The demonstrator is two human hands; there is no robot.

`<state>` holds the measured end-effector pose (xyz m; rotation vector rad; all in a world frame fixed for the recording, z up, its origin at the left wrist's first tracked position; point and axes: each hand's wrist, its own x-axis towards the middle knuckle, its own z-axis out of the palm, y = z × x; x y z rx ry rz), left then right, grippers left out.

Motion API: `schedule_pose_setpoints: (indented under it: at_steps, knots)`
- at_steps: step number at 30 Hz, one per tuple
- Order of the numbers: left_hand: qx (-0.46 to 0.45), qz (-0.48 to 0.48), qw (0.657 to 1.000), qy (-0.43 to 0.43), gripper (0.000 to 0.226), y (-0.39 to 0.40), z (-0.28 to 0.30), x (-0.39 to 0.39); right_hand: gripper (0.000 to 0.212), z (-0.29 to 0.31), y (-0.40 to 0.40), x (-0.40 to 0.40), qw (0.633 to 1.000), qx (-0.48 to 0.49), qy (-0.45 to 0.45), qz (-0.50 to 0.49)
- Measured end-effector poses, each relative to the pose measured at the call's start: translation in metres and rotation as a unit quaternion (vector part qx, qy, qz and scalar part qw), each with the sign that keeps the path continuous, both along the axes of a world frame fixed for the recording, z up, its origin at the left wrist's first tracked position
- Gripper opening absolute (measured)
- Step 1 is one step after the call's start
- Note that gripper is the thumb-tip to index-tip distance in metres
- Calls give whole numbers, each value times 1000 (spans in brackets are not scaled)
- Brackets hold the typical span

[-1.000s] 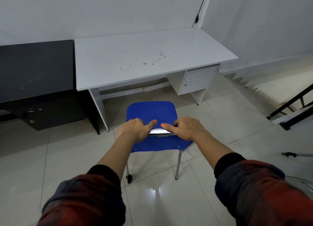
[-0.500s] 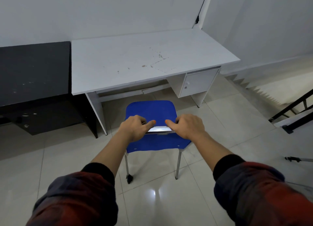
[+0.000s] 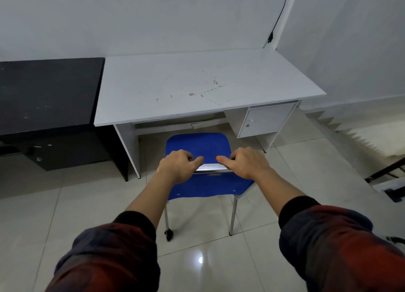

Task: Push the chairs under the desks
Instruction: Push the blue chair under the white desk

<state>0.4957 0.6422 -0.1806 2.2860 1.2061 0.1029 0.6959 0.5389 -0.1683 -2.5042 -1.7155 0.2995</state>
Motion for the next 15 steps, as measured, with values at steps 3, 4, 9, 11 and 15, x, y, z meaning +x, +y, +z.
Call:
schedule_pose_setpoints:
  at_steps: [3,4,9,11,15]
  knots:
    - [-1,19,1000,2,43,-1,-1,15,72,1,6,17,1000,-8,-1,10]
    - [0,25,1000,1,43,-1,-1,22,71,2,8,25,1000,-7,2,17]
    - [-2,67,998,10,45,-2,1,44,69,2,17,50,999,-12,25,40]
    - [5,85,996,21,48,-5,4,44,70,2,18,51,999,-17,22,40]
    - [16,108,991,82,54,-15,9,48,74,0,16,54,998,-28,27,59]
